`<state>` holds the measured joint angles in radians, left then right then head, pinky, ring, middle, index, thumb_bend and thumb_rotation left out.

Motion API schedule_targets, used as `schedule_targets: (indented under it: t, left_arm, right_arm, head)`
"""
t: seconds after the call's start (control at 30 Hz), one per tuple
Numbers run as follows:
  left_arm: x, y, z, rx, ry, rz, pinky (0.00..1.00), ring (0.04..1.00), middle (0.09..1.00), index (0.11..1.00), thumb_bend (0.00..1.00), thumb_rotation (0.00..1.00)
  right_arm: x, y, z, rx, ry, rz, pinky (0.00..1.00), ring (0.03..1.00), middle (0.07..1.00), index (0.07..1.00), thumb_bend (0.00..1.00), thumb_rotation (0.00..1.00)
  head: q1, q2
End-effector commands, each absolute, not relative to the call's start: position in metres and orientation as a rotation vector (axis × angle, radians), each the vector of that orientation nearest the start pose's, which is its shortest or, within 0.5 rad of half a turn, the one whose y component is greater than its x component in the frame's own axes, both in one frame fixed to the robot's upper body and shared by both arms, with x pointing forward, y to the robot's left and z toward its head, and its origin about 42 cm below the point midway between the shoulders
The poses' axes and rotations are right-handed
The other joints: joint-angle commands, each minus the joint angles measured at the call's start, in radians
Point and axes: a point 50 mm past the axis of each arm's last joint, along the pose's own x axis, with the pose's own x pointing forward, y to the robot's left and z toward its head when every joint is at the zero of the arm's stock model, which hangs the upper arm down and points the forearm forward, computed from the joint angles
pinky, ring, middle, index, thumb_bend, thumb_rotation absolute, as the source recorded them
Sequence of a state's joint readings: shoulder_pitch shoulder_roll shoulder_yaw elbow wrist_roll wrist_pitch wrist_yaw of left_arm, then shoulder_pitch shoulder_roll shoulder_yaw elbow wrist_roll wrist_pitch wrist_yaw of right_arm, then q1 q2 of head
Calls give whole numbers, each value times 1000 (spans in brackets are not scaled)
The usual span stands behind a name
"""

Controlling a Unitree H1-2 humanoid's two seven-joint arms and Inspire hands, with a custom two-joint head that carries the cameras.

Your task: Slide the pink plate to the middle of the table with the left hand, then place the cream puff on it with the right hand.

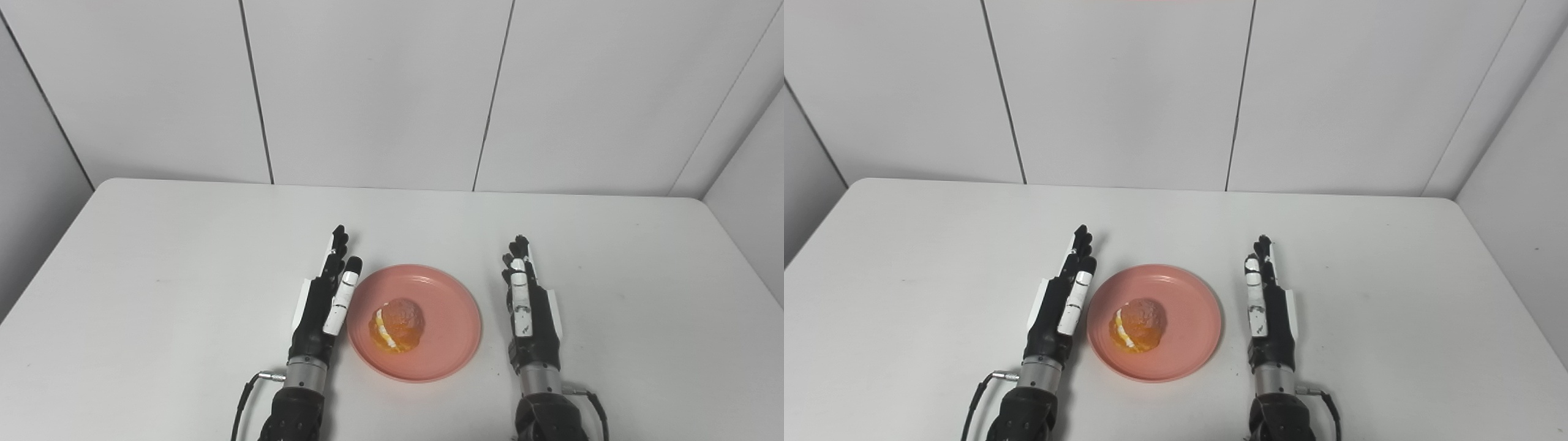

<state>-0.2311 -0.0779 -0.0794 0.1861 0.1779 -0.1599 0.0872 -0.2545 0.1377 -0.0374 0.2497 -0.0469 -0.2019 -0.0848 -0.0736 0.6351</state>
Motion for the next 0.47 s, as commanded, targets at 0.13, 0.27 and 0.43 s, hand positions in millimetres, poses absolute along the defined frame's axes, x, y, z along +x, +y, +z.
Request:
schedule_targets:
  t: [0.13,0.27,0.43]
  left_arm:
    - [349,150,120,79,-192,-53,1000,1000,1000,1000,634,1000]
    - [351,153,116,40,-198,-40,1000,1000,1000,1000,700,1000]
    - [351,154,114,20,-195,-33,1000,1000,1000,1000,785,1000]
  right_arm:
    - [347,-159,100,47,-177,-41,1000,999,995,984,742,1000]
    - [348,-159,100,41,-161,-26,979,973,984,971,754,1000]
    - [348,-159,103,52,-148,-6,949,951,971,952,776,985]
  head:
    - [-1,0]
    - [-1,0]
    - [-1,1]
